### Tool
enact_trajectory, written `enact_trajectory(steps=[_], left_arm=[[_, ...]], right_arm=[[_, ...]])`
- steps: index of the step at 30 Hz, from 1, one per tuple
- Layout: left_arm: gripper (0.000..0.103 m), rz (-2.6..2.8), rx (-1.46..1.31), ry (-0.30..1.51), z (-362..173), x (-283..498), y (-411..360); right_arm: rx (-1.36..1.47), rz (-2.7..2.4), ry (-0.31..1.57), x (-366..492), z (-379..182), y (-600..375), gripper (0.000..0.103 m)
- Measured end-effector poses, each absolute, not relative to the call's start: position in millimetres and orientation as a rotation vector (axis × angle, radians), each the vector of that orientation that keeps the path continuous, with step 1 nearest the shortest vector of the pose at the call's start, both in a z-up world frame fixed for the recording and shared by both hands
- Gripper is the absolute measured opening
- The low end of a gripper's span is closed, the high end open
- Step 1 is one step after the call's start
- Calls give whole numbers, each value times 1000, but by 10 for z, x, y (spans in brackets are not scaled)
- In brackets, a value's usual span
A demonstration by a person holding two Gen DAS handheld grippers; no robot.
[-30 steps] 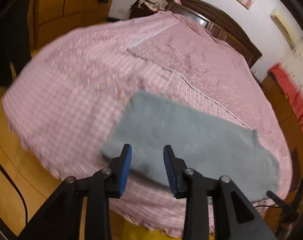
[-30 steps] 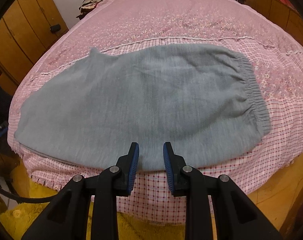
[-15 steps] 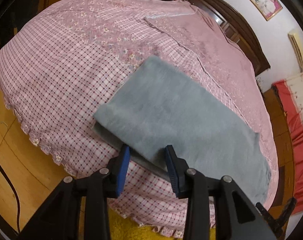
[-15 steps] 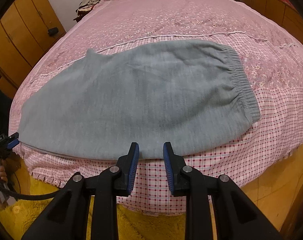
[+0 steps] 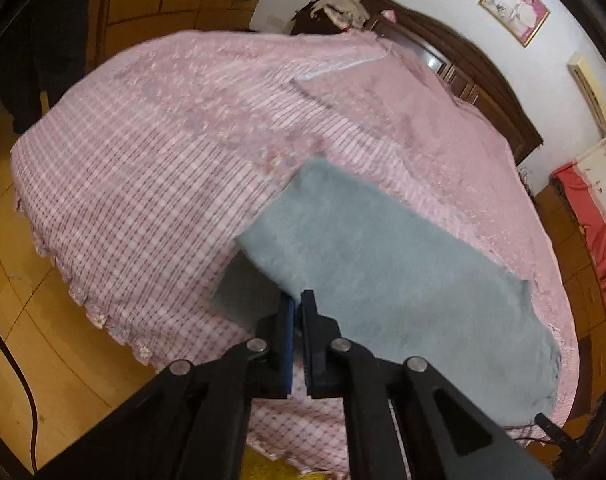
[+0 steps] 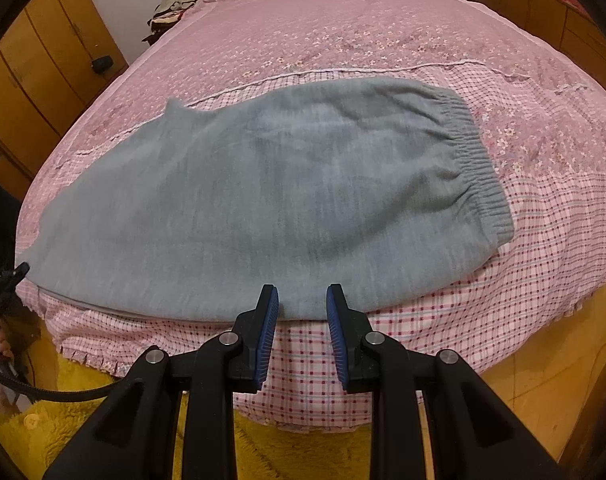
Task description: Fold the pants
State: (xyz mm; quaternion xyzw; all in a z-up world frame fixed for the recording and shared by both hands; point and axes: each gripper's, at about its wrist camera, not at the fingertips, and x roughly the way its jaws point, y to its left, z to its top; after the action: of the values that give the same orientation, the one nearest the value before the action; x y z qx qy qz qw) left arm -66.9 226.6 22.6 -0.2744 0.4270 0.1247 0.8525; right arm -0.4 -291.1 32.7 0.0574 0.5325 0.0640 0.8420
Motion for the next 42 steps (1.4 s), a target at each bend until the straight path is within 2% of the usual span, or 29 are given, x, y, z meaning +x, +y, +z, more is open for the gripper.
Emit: enact_trajectory(steps=[5,10,12,14,15,21,24,27,32,37,42], left_arm=[[3,308,-562,956,-23,-686,2304],[4,365,-494,968,14,-754,2374],[9,350,-481,948,107,-810,2408],[25,338,-450,925,208,-834,2412],[28,329,-442,920,244,-838,2410],[34,255,-409,885,423,-731,2349],[38,244,-431,889,399,-633,2375],[40,260,-421,904,338,-511,2405],[48,261,-435,937,217,-453,2466],[49,249,-438,972,108,-429,2499],[52,217,-463,971,114,-451,2524]], right_arm=[[124,114,1125,36,334,-2946,26],[113,88,1137,73,334,-2984,26],[101,73,1123,84,385,-3010,26],[97,60,1112,98,429,-3035,26],[97,53,1106,112,447,-3056,26],[74,-32,1144,204,267,-3162,26],[77,-43,1156,224,144,-3195,30],[66,-47,1153,212,167,-3194,31],[87,-46,1154,157,242,-3226,37],[106,-58,1144,100,290,-3225,47],[99,-53,1147,128,303,-3129,52]])
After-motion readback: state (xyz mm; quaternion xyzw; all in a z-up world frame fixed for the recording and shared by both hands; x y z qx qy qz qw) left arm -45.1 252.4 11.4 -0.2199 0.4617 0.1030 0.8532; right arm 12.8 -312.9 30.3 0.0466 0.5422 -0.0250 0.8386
